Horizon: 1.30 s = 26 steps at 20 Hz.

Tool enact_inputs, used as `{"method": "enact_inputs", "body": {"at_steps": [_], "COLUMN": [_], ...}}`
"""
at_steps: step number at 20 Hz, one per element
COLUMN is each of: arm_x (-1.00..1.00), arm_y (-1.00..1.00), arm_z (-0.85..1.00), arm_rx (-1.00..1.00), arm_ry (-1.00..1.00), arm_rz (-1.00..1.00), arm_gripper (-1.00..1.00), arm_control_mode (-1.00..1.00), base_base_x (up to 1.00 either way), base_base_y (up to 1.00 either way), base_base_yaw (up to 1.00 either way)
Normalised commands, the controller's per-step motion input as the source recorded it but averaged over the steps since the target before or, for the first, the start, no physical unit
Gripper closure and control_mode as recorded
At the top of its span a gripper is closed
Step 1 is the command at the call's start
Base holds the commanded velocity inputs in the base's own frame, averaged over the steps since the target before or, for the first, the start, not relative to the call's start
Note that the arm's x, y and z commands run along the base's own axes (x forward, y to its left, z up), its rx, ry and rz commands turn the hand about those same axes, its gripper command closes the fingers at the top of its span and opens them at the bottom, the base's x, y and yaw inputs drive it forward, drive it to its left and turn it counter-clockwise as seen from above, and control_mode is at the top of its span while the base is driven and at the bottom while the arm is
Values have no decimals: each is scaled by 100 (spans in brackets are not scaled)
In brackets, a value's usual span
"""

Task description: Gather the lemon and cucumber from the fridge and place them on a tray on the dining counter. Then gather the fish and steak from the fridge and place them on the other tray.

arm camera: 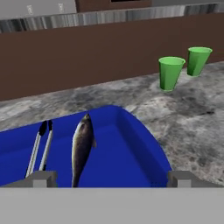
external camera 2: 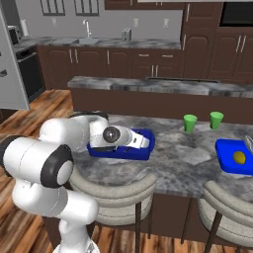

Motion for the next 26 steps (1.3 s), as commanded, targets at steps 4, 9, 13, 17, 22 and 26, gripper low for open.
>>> {"method": "enact_inputs", "body": {"at_steps": [4, 9, 13, 17, 22, 26], "arm_x": [25, 11, 1, -13, -60, -91], "arm_y": [-39, -34, -30, -9, 29, 50], "arm_z": [100, 100, 100, 85, 0, -8], "arm_rx": [13, 16, 18, 20, 9, 0], "arm_ry": [24, 19, 18, 16, 3, 0], "arm_rz": [0, 0, 0, 0, 0, 0], "arm_gripper": [-100, -100, -100, -100, -100, -100], "arm_control_mode": [-100, -100, -100, -100, -100, -100], "base_base_x": [0, 0, 0, 0, 0, 0], "base_base_y": [0, 0, 0, 0, 0, 0], "base_base_yaw": [0, 0, 0, 0, 0, 0]}}
